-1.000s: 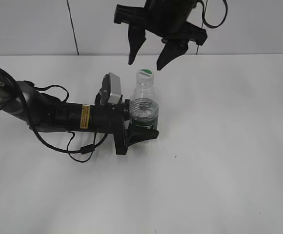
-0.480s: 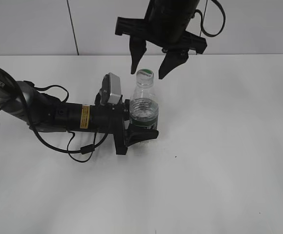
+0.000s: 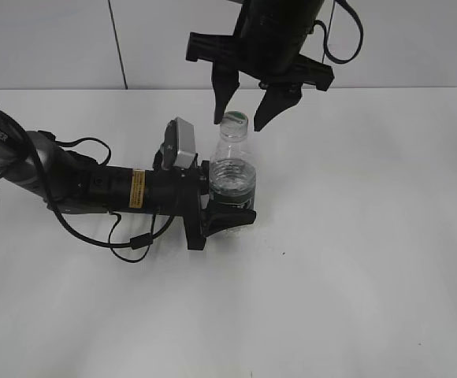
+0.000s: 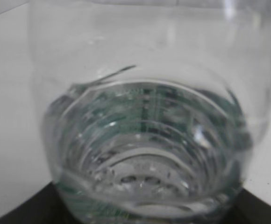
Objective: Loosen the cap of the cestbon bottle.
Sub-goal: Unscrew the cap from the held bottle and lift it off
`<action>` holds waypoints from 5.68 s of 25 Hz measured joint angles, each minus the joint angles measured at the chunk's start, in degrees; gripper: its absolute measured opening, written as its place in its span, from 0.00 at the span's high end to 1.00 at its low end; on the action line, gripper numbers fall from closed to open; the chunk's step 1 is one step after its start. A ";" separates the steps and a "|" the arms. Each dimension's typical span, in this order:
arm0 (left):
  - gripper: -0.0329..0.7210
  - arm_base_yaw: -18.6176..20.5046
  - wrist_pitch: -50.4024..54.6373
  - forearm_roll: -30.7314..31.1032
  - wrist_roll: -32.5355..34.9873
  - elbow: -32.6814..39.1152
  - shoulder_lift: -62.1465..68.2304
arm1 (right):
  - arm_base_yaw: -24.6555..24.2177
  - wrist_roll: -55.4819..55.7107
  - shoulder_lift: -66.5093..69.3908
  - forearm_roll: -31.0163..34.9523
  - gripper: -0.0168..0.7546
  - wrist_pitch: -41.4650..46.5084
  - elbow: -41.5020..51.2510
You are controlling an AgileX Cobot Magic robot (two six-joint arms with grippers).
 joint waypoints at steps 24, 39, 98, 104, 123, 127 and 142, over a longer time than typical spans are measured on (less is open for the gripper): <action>0.42 -0.06 0.11 -0.12 0.00 0.00 0.00 | 0.00 -0.26 0.93 0.34 0.58 -0.05 0.00; 0.42 0.00 -0.07 0.72 0.19 0.00 0.00 | 0.00 -43.48 0.93 1.47 0.58 -0.05 0.00; 0.42 0.05 -1.67 2.31 -0.28 0.00 0.19 | 0.01 -106.42 0.85 2.18 0.51 0.18 -0.06; 0.42 0.05 -2.02 2.50 -0.28 0.00 0.24 | 0.01 -106.07 0.85 2.18 0.48 0.18 -0.06; 0.42 0.05 -2.63 3.75 -0.23 0.00 0.28 | 0.01 -96.11 0.85 2.12 0.32 0.12 -0.06; 0.42 0.05 -2.63 3.77 -0.23 0.00 0.28 | 0.01 -94.65 0.80 2.17 0.32 0.12 -0.06; 0.42 0.05 -2.67 3.90 -0.23 0.00 0.28 | 0.01 -90.32 0.69 2.39 0.24 0.01 -0.06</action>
